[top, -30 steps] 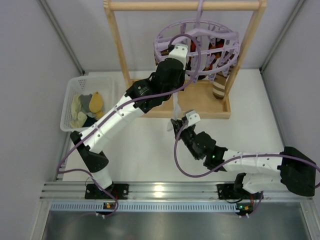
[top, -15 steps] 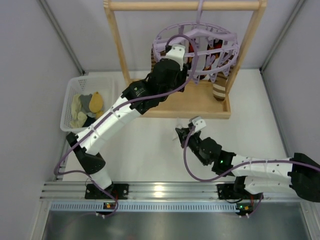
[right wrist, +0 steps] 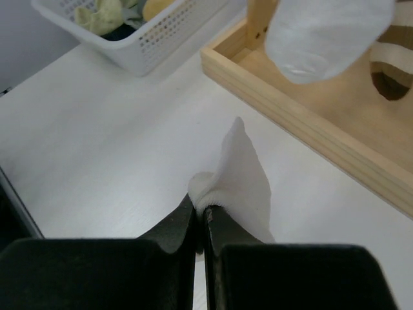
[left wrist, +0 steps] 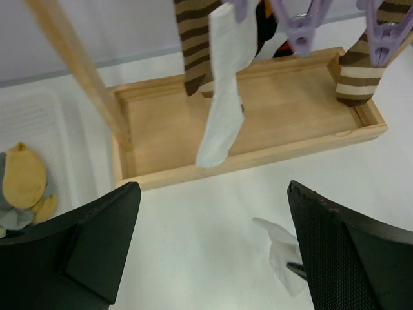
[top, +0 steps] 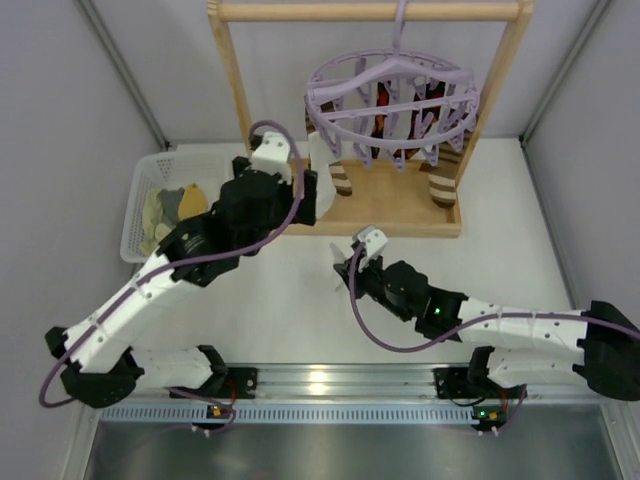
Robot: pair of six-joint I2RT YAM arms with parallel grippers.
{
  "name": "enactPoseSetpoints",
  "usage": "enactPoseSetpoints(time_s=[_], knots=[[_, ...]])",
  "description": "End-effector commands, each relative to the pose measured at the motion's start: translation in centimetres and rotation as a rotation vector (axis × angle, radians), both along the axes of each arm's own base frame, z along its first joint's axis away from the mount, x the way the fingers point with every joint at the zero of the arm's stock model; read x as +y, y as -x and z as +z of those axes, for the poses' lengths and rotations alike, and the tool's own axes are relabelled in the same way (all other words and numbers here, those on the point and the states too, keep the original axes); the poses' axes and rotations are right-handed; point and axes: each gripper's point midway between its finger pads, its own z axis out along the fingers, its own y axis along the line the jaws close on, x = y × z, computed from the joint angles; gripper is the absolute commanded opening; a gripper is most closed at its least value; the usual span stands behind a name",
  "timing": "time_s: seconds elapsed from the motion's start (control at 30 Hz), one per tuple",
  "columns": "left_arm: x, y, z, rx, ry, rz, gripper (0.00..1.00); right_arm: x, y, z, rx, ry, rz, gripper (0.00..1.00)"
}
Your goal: Remove the socks clipped to the hanger
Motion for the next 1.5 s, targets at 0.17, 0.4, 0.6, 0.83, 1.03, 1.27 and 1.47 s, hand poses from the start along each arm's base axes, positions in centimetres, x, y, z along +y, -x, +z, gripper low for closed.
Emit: enactPoseSetpoints(time_s=[0.17,0.4,0.6,0.83,1.03,1.27,1.47], knots=[[12.9,6.3,2.8,-0.178,0.214,0.22,0.99,10.7,0.7,4.3,0.014,0.019,0.332,0.0],[18.3,9.7,4.4,-0.267,0.354,0.279,0.99,20.1,-2.4,6.2,-0.037,0.015,0.418,0.0],[18.9,10.6,4.6,-0.273,0.367,0.248,0.99,27.8,-6.3,7.5,-0.161,0.016,0.456,0.0],[17.6,11.0,3.0,-0.219,0.369,0.179,0.99,33.6,-10.6,5.3,-0.223,-0.026,0.453,0.05],[18.2,11.7,2.2,-0.199,0.362,0.171,0.99,33.9,-13.6,6.8,-0.272,-0.065,0.393,0.74],[17.7,11.9,1.5,-0.177,0.356,0.146,0.99,30.3,-12.8,9.1,-0.295,-0.001,0.353,0.81],[15.2,11.4,1.0,-0.135,0.332,0.071,0.99,22.3,-9.3,12.1,-0.252,-0.043,0.304,0.83]])
